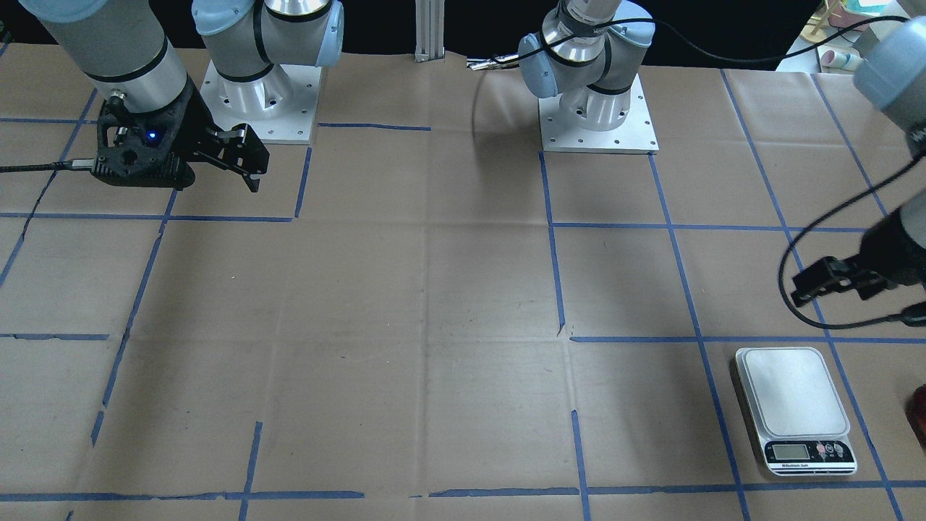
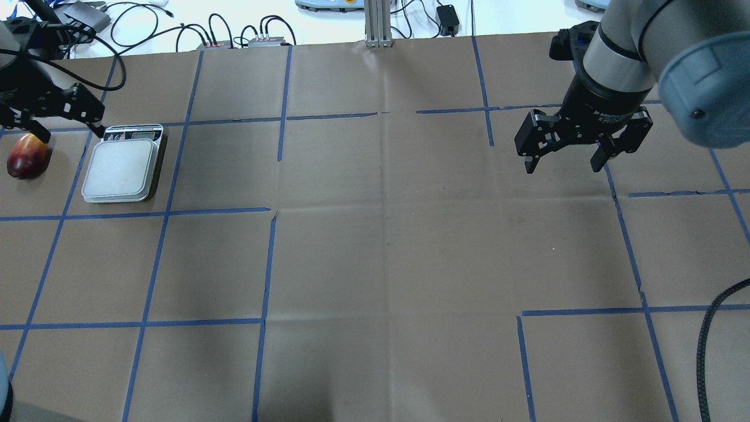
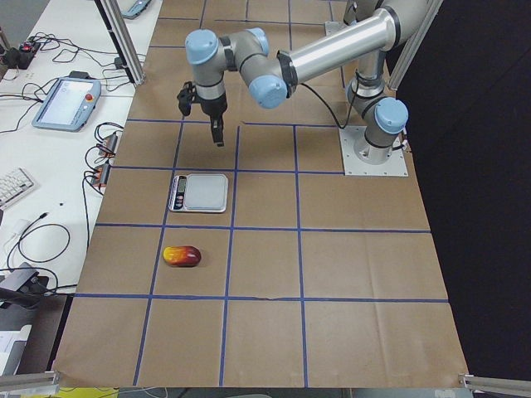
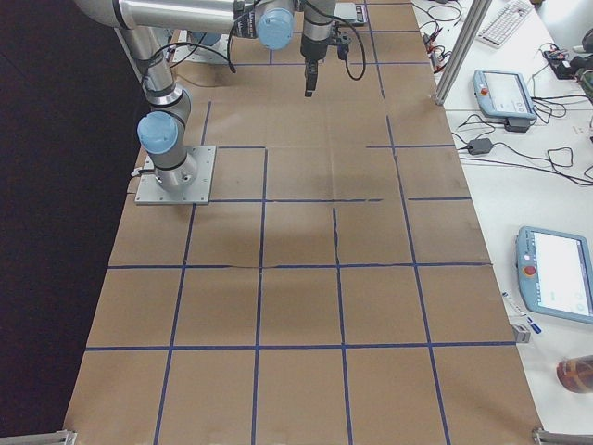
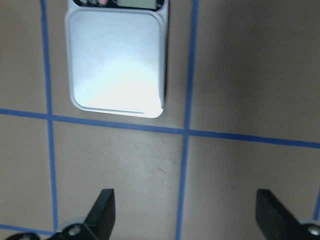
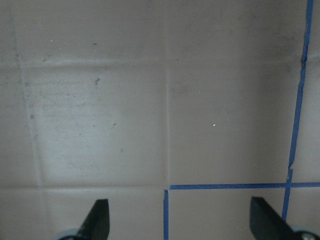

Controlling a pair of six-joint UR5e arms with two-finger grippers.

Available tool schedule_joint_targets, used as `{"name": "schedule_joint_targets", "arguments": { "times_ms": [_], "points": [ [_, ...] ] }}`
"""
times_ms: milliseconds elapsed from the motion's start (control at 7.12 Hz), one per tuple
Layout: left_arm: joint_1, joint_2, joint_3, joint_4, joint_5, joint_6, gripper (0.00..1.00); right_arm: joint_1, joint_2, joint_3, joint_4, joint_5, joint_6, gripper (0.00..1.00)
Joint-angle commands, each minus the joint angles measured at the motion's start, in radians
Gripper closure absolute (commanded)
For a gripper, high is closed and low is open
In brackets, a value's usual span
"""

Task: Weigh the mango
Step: 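Move the left gripper past the scale down onto the red-yellow mango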

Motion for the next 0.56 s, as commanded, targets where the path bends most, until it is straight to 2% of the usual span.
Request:
{"name": "schedule_joint_targets", "arguments": {
  "times_ms": [0, 421],
  "points": [
    [0.098, -0.257, 0.230, 0.040, 0.001, 0.137, 0.00, 0.000, 0.000, 0.000, 0.000, 0.000, 0.000, 0.00],
    [0.179, -0.505, 0.481, 0.049, -0.001, 0.188, 0.00, 0.000, 0.000, 0.000, 0.000, 0.000, 0.000, 0.00]
  ]
}}
